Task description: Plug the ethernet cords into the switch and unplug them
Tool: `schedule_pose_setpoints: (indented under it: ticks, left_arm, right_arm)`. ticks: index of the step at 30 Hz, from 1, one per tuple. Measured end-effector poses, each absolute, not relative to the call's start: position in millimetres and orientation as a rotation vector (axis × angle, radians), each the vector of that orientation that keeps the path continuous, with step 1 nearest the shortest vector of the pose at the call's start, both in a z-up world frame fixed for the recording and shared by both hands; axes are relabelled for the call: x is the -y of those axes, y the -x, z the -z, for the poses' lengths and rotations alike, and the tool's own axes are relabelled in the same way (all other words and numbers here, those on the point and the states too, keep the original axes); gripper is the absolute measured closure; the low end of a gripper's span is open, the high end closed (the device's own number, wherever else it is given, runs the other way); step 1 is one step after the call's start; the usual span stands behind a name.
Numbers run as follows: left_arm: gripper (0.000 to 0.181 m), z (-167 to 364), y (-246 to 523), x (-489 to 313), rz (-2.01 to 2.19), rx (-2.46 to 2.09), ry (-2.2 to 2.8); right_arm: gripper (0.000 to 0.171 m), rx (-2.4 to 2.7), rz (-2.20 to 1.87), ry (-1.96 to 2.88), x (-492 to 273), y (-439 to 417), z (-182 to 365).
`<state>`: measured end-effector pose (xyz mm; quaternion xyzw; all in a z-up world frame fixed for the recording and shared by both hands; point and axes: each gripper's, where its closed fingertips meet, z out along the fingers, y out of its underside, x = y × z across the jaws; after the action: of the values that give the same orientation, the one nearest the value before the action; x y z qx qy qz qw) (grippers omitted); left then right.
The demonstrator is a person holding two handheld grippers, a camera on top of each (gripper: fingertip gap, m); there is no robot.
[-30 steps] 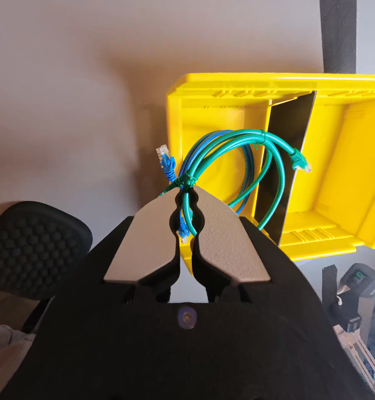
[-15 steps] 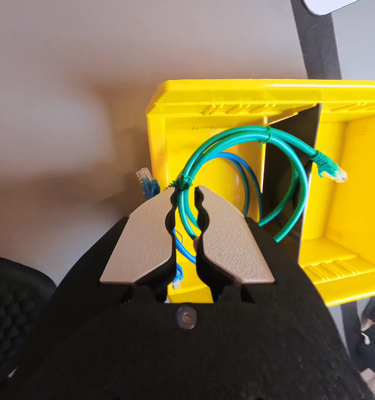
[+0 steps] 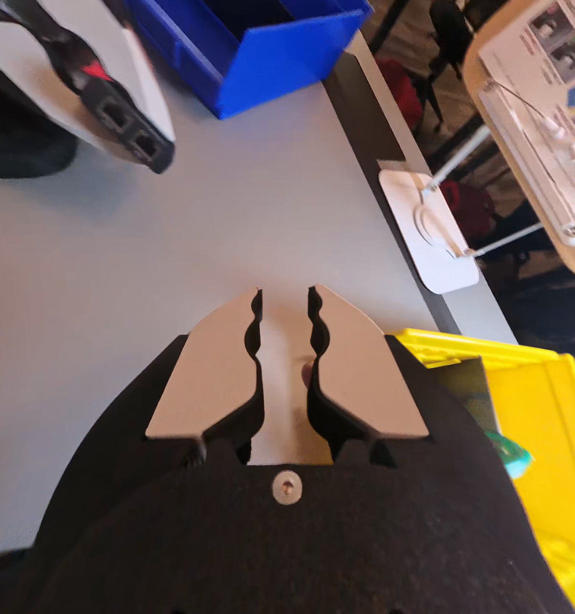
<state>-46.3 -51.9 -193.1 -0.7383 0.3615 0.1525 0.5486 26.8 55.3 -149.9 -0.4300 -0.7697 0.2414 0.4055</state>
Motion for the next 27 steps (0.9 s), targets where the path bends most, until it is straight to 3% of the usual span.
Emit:
schedule_pose_setpoints:
  ticks: [1,5,10,17,19,21,27]
  left_arm:
    - [0.160,186,43,51,-0.344,-0.849,1.724]
    - [0.160,145,28,49,-0.202,-0.819,1.606]
    - [0.160,77,4,48,0.109,-0.780,1.390]
    - [0.160,-8,-38,60,0.681,-0.691,0.950]
    - [0.160,-6,-42,57,0.741,-0.676,0.934]
    - [0.160,5,-36,50,0.715,-0.655,0.972]
    - [0.159,95,-2,42,0.366,-0.818,1.392]
  right_arm:
    - [0.144,1.942,-0.656,1.054,-43,-25,153]
    - [0.140,1.865,-0.879,0.880,0,-14,150]
    - [0.114,1.784,-1.111,0.829,19,-6,137]
    - [0.103,1.584,-1.507,0.790,48,-9,108]
    - [0.118,1.525,-1.442,0.752,45,-9,101]
    - [0.151,1.545,-1.354,0.699,42,-14,102]
    - [0.163,1.703,-0.829,0.707,-6,-20,127]
